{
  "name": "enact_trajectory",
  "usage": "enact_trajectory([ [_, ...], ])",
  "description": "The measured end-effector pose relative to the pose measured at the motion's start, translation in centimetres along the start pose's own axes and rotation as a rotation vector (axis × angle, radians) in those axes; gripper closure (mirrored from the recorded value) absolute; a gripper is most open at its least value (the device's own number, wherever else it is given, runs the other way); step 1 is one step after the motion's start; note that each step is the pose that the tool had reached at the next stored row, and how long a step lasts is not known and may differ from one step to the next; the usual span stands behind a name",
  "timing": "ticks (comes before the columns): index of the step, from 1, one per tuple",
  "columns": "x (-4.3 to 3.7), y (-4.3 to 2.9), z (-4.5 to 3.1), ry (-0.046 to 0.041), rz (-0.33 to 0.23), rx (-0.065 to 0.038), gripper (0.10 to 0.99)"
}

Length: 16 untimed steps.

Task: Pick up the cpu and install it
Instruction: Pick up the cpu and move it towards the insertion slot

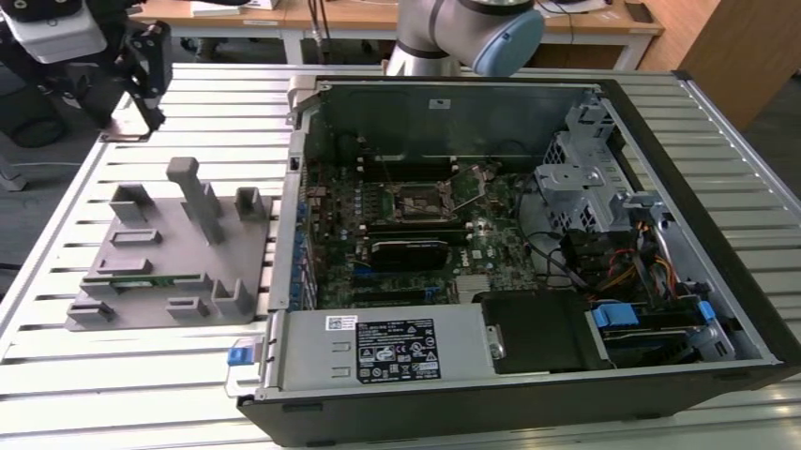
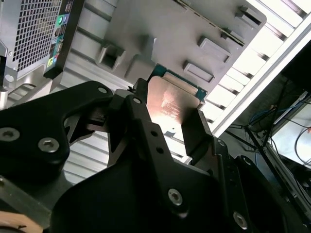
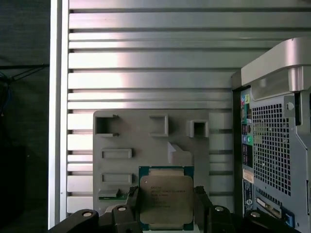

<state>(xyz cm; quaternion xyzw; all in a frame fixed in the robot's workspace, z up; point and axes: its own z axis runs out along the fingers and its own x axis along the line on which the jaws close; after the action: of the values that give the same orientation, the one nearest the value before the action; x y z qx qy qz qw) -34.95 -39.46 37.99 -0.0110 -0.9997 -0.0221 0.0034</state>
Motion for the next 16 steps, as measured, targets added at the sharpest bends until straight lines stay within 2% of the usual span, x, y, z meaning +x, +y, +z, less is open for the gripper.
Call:
enact_trajectory([
  [3, -0.48, 0.12, -0.04, -0.0001, 0.001, 0.000, 0.561],
  [9, -0.63, 0.40, -1.10, -0.0007, 0.002, 0.000, 0.561],
  [11, -0.88, 0.46, -1.18, -0.0013, 0.002, 0.000, 0.561],
  [16, -2.89, 0.57, -1.17, -0.0011, 0.002, 0.000, 0.561],
])
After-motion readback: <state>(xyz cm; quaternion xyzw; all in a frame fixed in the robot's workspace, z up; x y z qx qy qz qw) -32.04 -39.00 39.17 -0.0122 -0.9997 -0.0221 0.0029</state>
